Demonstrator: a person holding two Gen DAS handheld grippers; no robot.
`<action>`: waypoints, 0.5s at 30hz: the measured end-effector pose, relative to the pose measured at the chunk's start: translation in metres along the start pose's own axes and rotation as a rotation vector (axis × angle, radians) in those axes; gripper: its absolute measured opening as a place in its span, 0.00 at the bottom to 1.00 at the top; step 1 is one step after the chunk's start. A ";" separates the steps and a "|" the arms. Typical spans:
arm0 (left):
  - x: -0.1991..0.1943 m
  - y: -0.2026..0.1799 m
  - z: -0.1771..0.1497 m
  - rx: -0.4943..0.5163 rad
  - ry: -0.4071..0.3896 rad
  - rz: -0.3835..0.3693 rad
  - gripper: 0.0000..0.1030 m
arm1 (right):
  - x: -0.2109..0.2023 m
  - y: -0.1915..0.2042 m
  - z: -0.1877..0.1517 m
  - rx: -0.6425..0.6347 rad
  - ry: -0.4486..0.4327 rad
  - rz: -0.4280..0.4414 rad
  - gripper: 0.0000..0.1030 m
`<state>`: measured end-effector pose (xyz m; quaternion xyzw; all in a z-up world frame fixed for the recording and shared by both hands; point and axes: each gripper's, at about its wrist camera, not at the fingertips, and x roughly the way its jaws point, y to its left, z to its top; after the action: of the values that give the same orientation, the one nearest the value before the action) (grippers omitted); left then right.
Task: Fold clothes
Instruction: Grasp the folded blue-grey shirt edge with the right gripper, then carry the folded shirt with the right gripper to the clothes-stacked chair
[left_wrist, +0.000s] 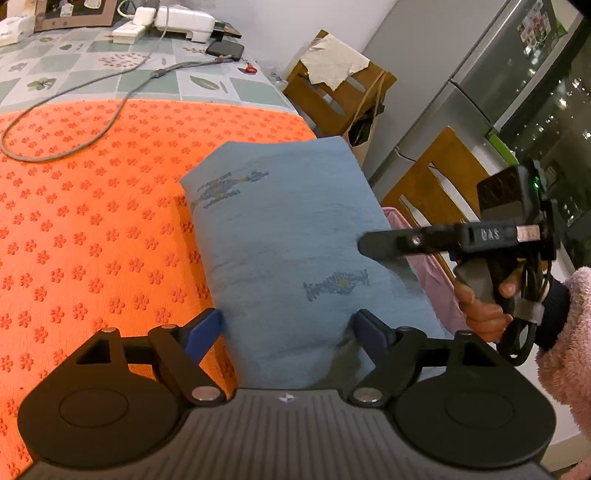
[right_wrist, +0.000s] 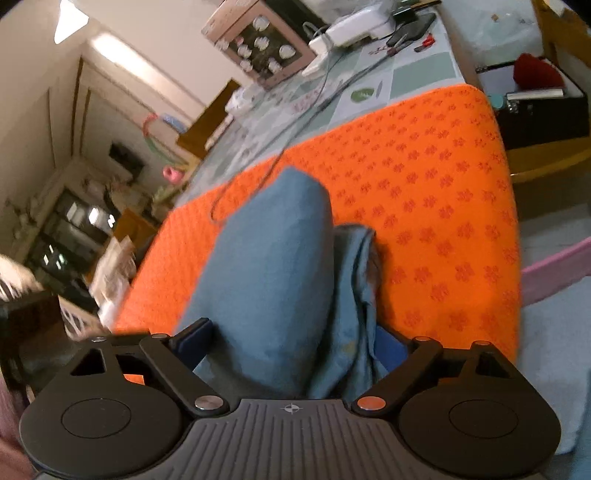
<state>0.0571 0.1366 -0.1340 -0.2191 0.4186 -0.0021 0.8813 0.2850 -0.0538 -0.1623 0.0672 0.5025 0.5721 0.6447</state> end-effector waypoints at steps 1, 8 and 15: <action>0.002 0.001 0.000 -0.006 0.003 -0.003 0.84 | -0.001 0.000 -0.003 -0.014 0.004 -0.005 0.88; 0.002 0.001 0.001 -0.061 -0.020 -0.013 0.77 | 0.000 0.006 0.000 0.061 0.013 0.020 0.45; -0.048 0.003 0.001 -0.142 -0.124 -0.037 0.73 | -0.020 0.029 0.004 0.173 -0.036 0.076 0.27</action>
<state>0.0262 0.1487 -0.0997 -0.2884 0.3582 0.0246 0.8876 0.2711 -0.0580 -0.1299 0.1520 0.5355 0.5494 0.6231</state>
